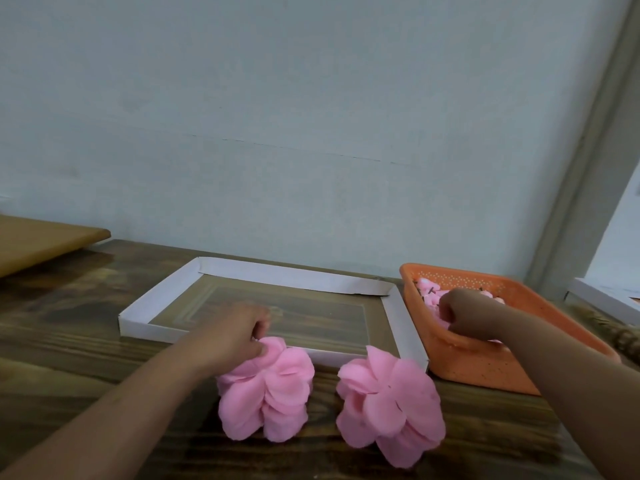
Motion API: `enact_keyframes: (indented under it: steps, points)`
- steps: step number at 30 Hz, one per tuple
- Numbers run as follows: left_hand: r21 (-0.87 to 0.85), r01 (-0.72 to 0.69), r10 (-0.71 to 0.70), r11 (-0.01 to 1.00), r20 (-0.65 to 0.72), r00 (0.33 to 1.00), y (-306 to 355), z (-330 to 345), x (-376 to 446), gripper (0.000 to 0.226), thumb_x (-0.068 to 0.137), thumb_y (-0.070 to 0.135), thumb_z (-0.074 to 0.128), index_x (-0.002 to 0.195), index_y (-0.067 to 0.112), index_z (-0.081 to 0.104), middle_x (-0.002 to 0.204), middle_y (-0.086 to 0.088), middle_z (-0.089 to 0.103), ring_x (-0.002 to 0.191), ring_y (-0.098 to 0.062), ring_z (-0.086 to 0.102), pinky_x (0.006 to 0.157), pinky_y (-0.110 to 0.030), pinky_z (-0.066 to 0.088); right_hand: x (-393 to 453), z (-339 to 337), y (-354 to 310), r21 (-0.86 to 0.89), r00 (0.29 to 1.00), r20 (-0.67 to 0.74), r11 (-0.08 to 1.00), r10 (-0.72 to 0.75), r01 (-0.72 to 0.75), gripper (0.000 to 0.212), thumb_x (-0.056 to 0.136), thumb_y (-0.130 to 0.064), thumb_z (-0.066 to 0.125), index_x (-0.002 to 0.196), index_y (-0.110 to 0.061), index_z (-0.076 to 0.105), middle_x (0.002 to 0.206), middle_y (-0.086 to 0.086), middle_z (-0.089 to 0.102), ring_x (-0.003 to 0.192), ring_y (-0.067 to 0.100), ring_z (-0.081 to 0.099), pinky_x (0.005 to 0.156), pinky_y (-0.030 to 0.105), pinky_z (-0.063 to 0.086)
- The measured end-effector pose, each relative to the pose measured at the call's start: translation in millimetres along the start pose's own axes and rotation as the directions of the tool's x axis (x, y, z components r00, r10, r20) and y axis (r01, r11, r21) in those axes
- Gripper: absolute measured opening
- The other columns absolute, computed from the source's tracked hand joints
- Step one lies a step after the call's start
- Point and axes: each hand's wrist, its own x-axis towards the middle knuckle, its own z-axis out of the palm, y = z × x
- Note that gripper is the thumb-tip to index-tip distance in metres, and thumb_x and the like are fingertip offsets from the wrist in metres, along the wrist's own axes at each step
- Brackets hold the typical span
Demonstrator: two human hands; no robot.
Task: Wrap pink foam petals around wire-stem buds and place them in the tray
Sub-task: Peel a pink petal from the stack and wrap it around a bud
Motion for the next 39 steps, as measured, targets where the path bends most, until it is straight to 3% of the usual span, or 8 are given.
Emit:
enact_keyframes:
  steps: [4,8,17,22,26,29,33,39]
  points:
    - [0.008,0.000,0.001,1.000,-0.042,0.999,3.7,-1.2,0.8,0.017,0.086,0.014,0.058,0.085,0.028,0.069,0.075,0.009,0.061,0.069,-0.007,0.052,0.056,-0.017,0.033,0.6,1.5,1.4,0.080,1.000,-0.017,0.997,-0.008,0.010,0.012,0.086,-0.020,0.056,0.093,-0.026,0.062,0.087,-0.009,0.058,0.075,0.007,0.050,0.053,0.017,0.026]
    - [0.027,0.019,-0.015,0.999,-0.140,0.990,7.0,0.7,1.3,0.026,0.094,0.020,0.054,0.110,0.028,0.072,0.114,0.011,0.069,0.103,-0.009,0.060,0.073,-0.018,0.036,1.4,2.7,1.7,0.084,0.998,-0.002,0.994,-0.063,0.063,0.014,0.085,-0.015,0.054,0.091,-0.022,0.065,0.079,-0.011,0.054,0.078,0.011,0.051,0.057,0.018,0.032]
    - [-0.194,-0.001,-0.034,0.981,-0.177,0.984,5.1,0.5,-1.1,0.023,0.088,0.013,0.061,0.070,0.025,0.053,0.069,0.007,0.058,0.062,-0.005,0.050,0.053,-0.013,0.034,4.2,0.8,-4.1,0.110,0.996,0.030,0.991,-0.081,0.078,0.010,0.087,-0.013,0.052,0.081,-0.019,0.057,0.083,-0.003,0.057,0.067,0.006,0.045,0.057,0.018,0.032]
    - [-0.255,0.098,-0.080,0.962,0.079,0.994,6.7,1.4,-4.9,0.011,0.083,0.020,0.070,0.081,0.030,0.065,0.078,0.010,0.066,0.073,-0.004,0.060,0.065,-0.019,0.046,3.5,-5.0,-7.7,0.081,0.989,0.108,0.992,-0.103,0.094,0.014,0.089,-0.012,0.051,0.086,-0.015,0.065,0.082,0.000,0.060,0.074,0.014,0.050,0.068,0.022,0.038]
    - [-0.311,0.124,-0.108,0.942,0.069,0.992,8.3,2.7,-5.8,0.008,0.090,0.022,0.061,0.089,0.030,0.063,0.087,0.013,0.065,0.081,-0.004,0.059,0.064,-0.018,0.043,-0.2,-6.2,-8.2,0.113,0.992,0.101,0.991,-0.076,0.064,0.018,0.087,-0.009,0.049,0.076,-0.021,0.055,0.076,-0.005,0.055,0.071,0.011,0.047,0.064,0.023,0.034]
    - [-0.494,0.137,-0.159,0.859,-0.002,0.987,10.2,-3.6,-5.1,0.011,0.092,0.019,0.057,0.092,0.030,0.060,0.091,0.010,0.065,0.083,-0.008,0.062,0.067,-0.025,0.050,-0.2,-8.3,-2.4,0.136,0.999,0.033,0.990,-0.039,0.034,0.012,0.092,-0.012,0.045,0.084,-0.017,0.051,0.082,0.001,0.058,0.070,0.014,0.049,0.063,0.027,0.037]
    - [-0.800,0.175,-0.284,0.575,0.005,0.959,22.7,-12.6,-4.2,0.016,0.093,0.011,0.052,0.091,0.018,0.066,0.077,0.000,0.068,0.060,-0.010,0.064,0.054,-0.022,0.050,1.6,-16.4,1.3,0.326,0.978,-0.200,0.945,0.051,0.018,0.010,0.096,-0.016,0.043,0.090,-0.012,0.050,0.071,0.003,0.057,0.057,0.017,0.051,0.051,0.026,0.036]
    - [-0.884,0.228,-0.391,0.409,0.056,0.919,41.0,-15.6,-0.1,0.008,0.094,0.018,0.056,0.099,0.019,0.063,0.096,-0.006,0.066,0.083,-0.022,0.062,0.057,-0.025,0.050,-26.2,-39.6,-30.7,0.792,0.929,-0.367,0.541,0.053,0.282,0.009,0.086,-0.006,0.057,0.082,-0.010,0.064,0.073,0.007,0.070,0.067,0.021,0.067,0.069,0.035,0.055]
